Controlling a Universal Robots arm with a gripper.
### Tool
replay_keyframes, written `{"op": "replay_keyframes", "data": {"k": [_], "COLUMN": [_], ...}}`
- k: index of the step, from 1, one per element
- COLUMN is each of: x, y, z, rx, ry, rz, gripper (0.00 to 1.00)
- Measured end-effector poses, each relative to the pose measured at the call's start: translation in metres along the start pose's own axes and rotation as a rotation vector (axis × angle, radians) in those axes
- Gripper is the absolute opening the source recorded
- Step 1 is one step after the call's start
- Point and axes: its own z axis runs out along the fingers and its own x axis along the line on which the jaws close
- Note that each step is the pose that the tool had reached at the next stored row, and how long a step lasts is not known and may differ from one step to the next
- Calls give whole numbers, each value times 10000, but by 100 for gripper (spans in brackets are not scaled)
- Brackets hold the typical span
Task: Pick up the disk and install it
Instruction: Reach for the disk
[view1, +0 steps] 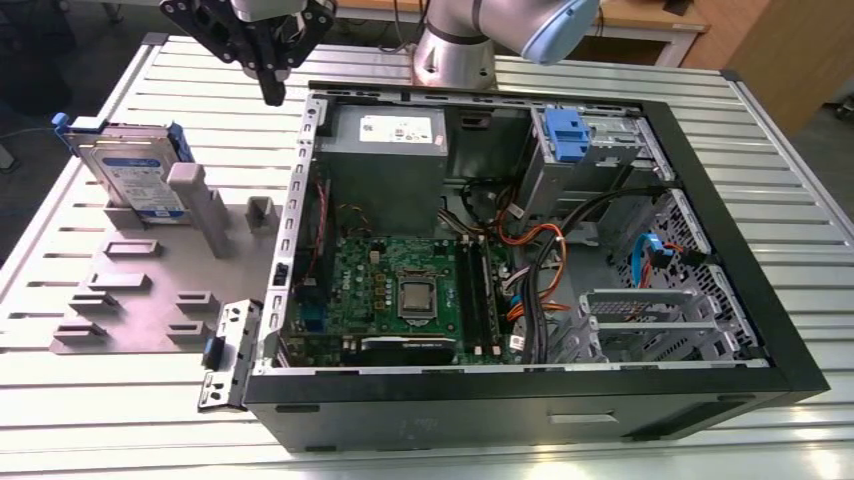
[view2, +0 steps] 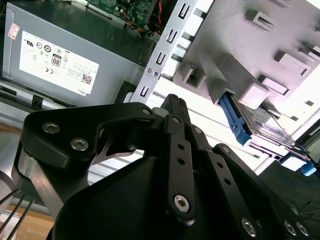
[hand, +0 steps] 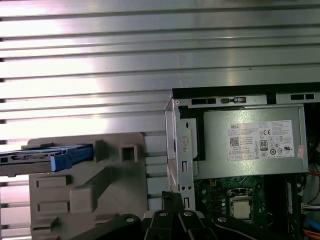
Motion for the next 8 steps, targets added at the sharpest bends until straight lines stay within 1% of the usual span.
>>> {"op": "replay_keyframes", "data": {"k": [8], "x": [33], "y": [-3], "z": [-1], "rx": [0], "ry": [0], "rz": [0], "gripper": [11]}}
